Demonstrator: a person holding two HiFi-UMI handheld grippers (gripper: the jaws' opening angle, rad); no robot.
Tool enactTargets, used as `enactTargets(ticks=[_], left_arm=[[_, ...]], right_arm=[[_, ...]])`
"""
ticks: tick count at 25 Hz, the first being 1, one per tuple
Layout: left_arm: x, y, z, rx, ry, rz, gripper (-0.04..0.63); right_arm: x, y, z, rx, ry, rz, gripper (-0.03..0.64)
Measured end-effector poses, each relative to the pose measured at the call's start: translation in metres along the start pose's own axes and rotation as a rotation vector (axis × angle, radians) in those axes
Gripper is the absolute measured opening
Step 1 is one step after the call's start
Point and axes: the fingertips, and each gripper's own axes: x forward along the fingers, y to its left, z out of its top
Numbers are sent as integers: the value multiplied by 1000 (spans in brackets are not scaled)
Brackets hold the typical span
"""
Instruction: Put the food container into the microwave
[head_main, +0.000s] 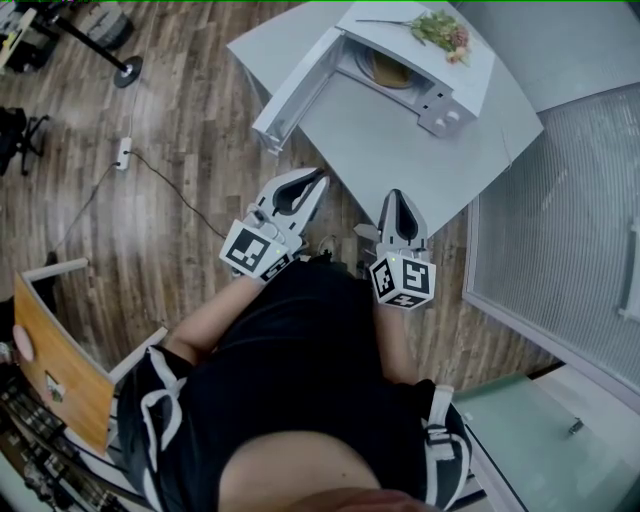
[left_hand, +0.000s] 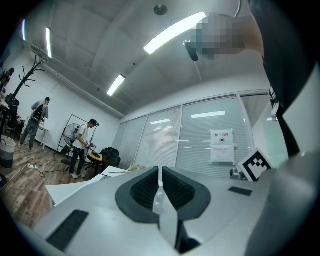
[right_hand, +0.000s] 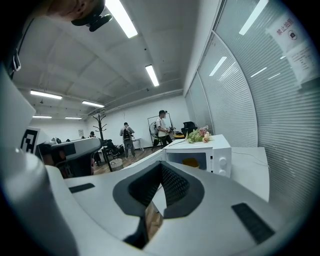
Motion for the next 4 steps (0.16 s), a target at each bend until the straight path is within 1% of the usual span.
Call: enactTargets(ticks=[4], left_arm=[[-1,2,1,-7,0,6,41]], right_arm=[[0,2,1,-5,5,3,23]])
